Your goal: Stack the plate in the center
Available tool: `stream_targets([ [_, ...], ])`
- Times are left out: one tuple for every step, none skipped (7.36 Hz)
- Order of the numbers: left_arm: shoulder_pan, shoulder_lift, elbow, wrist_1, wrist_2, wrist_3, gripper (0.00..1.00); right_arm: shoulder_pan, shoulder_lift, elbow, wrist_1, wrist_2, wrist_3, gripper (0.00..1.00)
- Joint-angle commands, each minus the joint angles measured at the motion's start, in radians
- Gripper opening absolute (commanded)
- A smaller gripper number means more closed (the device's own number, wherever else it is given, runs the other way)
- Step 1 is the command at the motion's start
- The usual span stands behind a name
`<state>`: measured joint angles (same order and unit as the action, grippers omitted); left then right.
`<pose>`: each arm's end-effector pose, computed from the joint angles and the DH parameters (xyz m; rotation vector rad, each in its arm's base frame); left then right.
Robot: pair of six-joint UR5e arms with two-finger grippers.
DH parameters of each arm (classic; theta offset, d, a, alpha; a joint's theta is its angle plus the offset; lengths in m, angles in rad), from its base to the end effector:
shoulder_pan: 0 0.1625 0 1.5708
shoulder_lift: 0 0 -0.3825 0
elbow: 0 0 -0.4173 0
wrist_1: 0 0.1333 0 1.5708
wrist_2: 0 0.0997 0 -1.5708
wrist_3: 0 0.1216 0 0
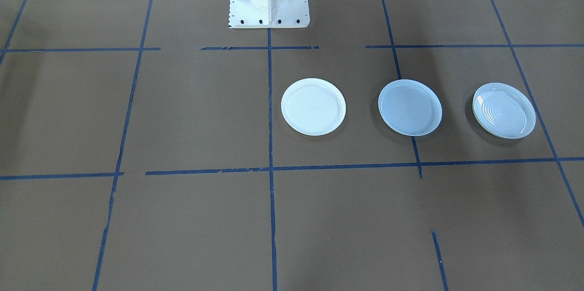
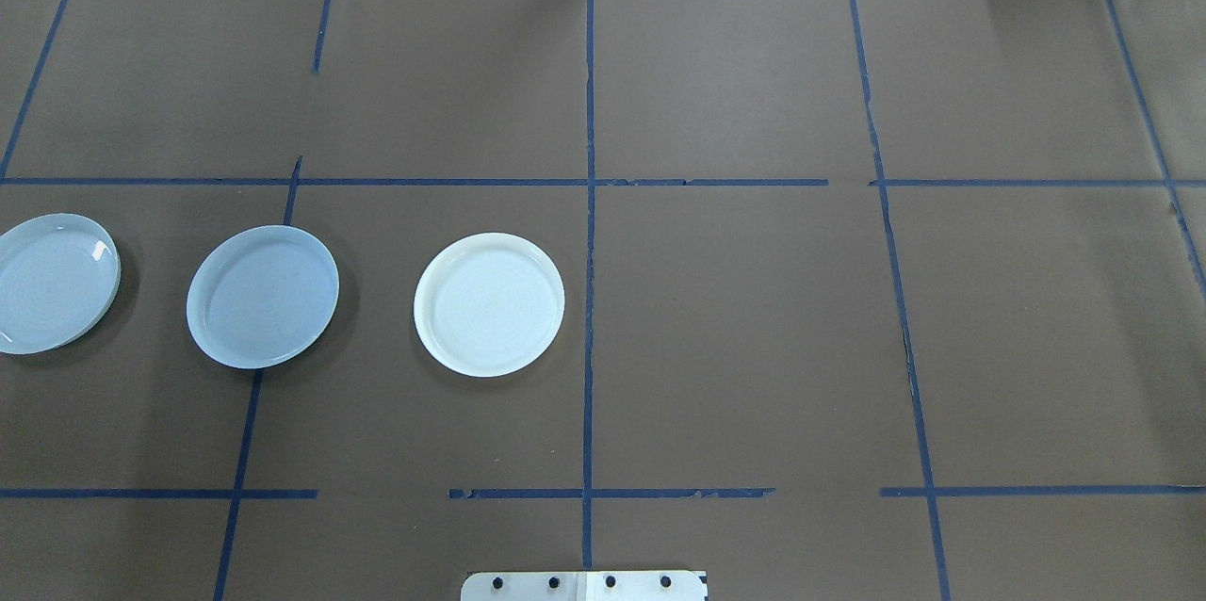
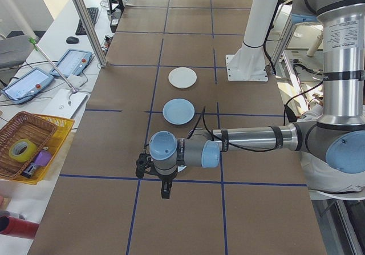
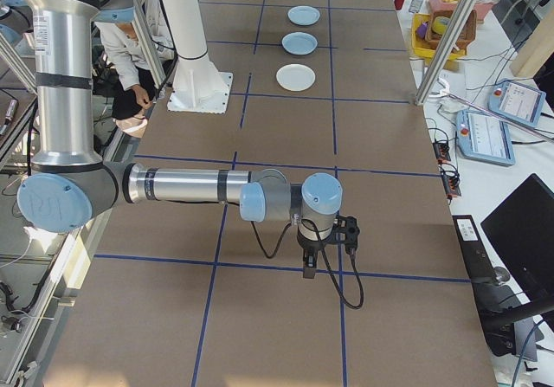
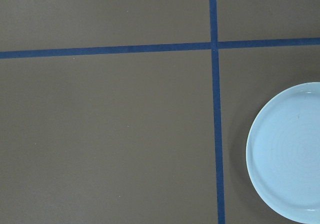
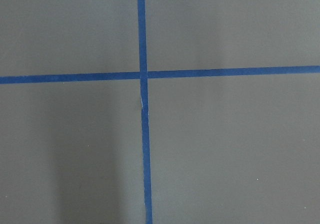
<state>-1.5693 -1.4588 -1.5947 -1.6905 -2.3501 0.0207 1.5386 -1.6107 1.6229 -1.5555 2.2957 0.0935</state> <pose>-0.0471 -0.4754 0.6626 0.0375 0.7789 0.0334 0.0364 -0.5056 0.6279 -0.0193 -0.7251 0.0486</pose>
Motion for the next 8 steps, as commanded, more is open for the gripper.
stream_targets([
  [0.003, 0.000, -0.002, 0.000, 0.000, 0.002, 1.00, 0.000, 0.000, 0.000, 0.000, -0.001, 0.000, 1.00],
  [0.003, 0.000, -0.004, -0.005, -0.009, 0.001, 1.00, 0.000, 0.000, 0.000, 0.000, -0.001, -0.001, 1.00],
  [0.003, 0.000, -0.002, -0.003, -0.009, -0.001, 1.00, 0.002, 0.000, 0.000, 0.000, 0.001, 0.000, 1.00],
  [0.005, -0.006, -0.014, -0.009, -0.011, 0.001, 1.00, 0.000, 0.000, 0.000, 0.000, -0.001, 0.000, 1.00],
  [0.023, -0.011, -0.017, -0.047, -0.011, -0.008, 1.00, 0.000, 0.000, 0.000, 0.000, 0.001, -0.001, 1.00],
  [0.072, -0.011, 0.023, -0.128, -0.011, -0.066, 1.00, 0.000, 0.000, 0.000, 0.000, -0.001, -0.001, 1.00],
  [0.106, -0.011, 0.086, -0.284, -0.014, -0.179, 1.00, 0.000, 0.000, 0.000, 0.000, 0.001, 0.000, 1.00],
  [0.159, -0.011, 0.167, -0.452, -0.014, -0.290, 1.00, 0.000, 0.000, 0.000, 0.000, 0.001, 0.000, 1.00],
])
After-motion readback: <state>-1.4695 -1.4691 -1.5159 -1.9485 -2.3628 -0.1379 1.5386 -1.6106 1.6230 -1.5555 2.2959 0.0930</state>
